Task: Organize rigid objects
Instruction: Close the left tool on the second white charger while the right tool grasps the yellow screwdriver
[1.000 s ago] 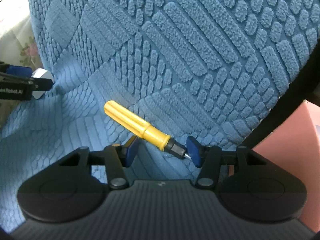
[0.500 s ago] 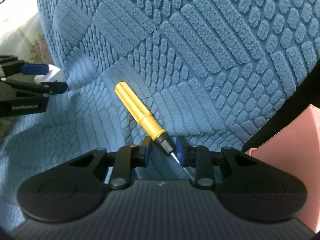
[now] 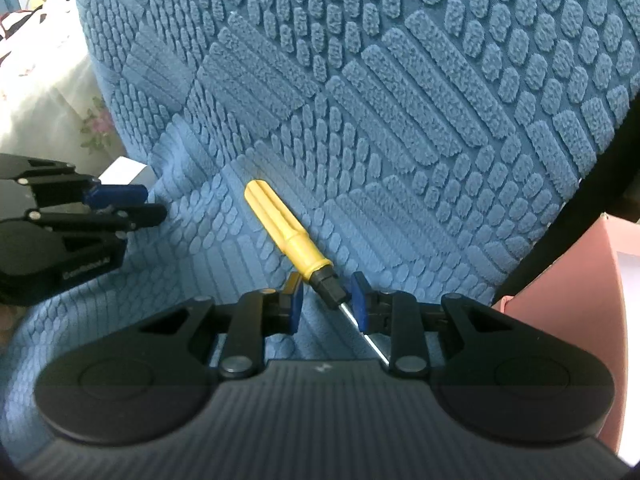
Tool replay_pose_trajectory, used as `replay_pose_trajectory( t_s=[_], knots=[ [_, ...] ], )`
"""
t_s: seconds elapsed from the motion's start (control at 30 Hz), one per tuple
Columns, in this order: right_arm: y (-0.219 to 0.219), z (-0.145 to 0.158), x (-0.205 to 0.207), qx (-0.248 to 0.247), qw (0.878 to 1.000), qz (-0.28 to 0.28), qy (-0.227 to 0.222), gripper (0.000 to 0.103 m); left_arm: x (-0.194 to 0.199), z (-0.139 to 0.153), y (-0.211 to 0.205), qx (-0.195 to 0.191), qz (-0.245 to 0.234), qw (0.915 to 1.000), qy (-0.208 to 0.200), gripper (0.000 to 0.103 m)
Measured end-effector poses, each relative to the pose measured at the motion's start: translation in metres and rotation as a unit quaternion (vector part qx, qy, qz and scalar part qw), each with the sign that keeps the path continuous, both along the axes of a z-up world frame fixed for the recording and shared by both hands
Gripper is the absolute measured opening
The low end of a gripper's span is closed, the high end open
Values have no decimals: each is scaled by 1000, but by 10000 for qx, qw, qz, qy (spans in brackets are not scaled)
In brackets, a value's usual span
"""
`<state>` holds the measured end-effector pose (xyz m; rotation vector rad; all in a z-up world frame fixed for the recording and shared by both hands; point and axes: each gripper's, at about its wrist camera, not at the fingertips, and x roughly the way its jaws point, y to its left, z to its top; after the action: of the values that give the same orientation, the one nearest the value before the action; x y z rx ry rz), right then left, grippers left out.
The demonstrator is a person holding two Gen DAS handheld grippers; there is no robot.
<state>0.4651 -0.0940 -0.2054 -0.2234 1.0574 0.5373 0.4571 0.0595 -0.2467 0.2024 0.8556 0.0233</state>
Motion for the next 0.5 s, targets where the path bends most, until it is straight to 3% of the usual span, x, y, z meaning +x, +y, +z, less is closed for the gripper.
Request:
replay_pose_trajectory(
  t_s=[0.1,0.17,0.27,0.33,0.5],
  knots=[
    [-2,-6,-1,8,10000,-1,29,29,-10,2,-6,607,-93,9979,-209,32],
    [-2,-9,-2,1,10000,6,58,29,-6,-1,-3,895,-120,9956,-257,56],
    [-3,-11,-3,6,10000,14,86,29,-8,-10,2,1157,25,9932,-130,62],
    [-3,-13,-4,23,9999,13,103,29,-3,-15,6,1180,204,9928,-34,66],
    [-7,-14,-4,66,9999,11,142,28,7,-17,26,759,723,9944,109,66]
  ],
)
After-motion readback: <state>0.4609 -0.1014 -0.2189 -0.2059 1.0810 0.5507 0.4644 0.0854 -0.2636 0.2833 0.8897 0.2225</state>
